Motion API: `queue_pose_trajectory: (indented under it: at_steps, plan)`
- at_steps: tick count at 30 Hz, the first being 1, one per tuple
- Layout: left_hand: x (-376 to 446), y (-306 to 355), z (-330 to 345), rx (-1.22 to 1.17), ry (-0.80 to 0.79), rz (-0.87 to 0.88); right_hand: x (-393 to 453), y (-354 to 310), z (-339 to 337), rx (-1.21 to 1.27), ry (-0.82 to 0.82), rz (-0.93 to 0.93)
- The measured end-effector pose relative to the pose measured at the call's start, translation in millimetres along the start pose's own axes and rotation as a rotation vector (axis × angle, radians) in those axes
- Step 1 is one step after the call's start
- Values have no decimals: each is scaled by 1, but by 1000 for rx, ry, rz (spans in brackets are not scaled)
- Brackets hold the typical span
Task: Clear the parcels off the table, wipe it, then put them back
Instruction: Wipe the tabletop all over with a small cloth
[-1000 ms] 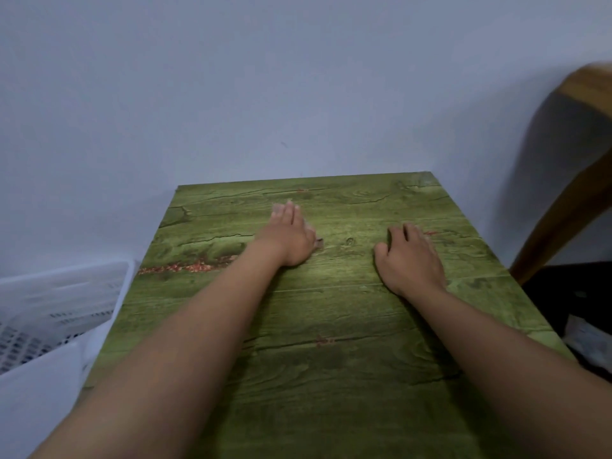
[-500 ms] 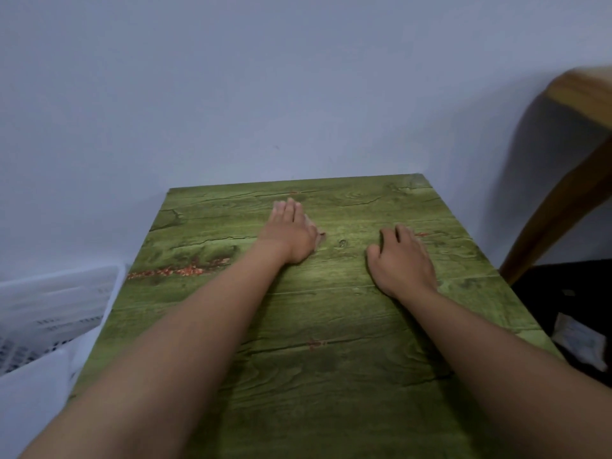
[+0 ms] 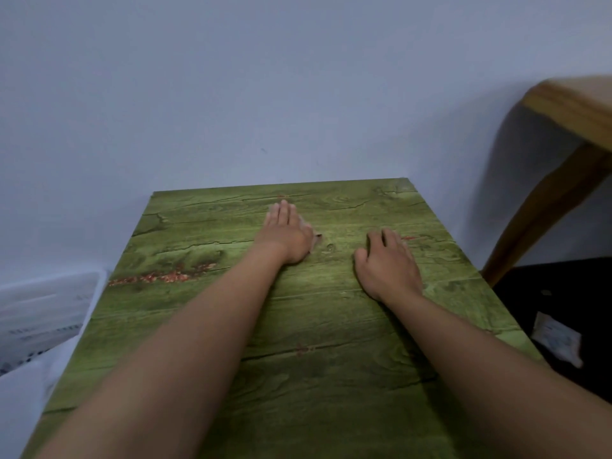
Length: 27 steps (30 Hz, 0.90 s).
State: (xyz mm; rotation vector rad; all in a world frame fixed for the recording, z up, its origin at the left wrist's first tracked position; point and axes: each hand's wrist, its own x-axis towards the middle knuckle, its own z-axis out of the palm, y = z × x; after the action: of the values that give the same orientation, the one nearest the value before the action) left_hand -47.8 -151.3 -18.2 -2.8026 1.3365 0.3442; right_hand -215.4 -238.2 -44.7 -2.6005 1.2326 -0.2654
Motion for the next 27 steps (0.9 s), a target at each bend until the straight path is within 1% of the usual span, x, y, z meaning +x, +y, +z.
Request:
queue_pose_trajectory:
  at_steps: [1, 3, 4, 5, 6, 8, 9, 10, 11, 13, 14, 15, 16, 18, 19, 22, 25, 27]
  plan:
    - [-2, 11, -1, 34, -14, 30, 2, 1, 1, -6, 5, -3]
    - [-10, 42, 9, 24, -69, 225, 4, 3, 1, -19, 9, -10]
    - [-12, 50, 13, -4, -87, 287, 4, 4, 2, -24, 10, -16]
    - [-6, 49, 13, -22, -72, 299, 4, 4, 2, -26, 13, -25]
    - [2, 43, 10, -27, -43, 246, 3, 5, 2, -23, 14, -32]
    - [15, 27, 4, -15, 13, 32, 4, 6, 4, -1, 15, -33]
    - [17, 24, 3, 2, 21, -21, 4, 6, 4, 4, 15, -32]
    - [17, 27, 6, 20, 14, 9, 5, 7, 5, 5, 17, -35]
    - [17, 33, 8, 27, -5, 90, 6, 7, 6, 8, 22, -39]
    - [16, 43, 7, -12, -59, 256, 9, 9, 6, 33, 25, -34]
    - [17, 42, 4, -49, -67, 286, 8, 10, 6, 50, 21, -28]
    - [17, 39, -1, -102, -47, 283, 7, 10, 6, 61, 22, -29]
    - [15, 33, -4, -170, 11, 259, 6, 10, 6, 69, 22, -37]
    - [7, 19, 2, -261, 188, 164, 2, 7, 2, 80, 14, -50]
    - [0, 13, 7, -249, 243, 101, 2, 6, -1, 78, 5, -59]
    - [-18, -7, 20, -191, 243, -37, -2, 4, -4, 22, -27, -146]
    - [-24, -10, 20, -167, 207, -36, -7, 3, -7, 17, -23, -238]
    - [-28, -7, 26, -137, 222, -31, -10, 3, -8, 31, -32, -279]
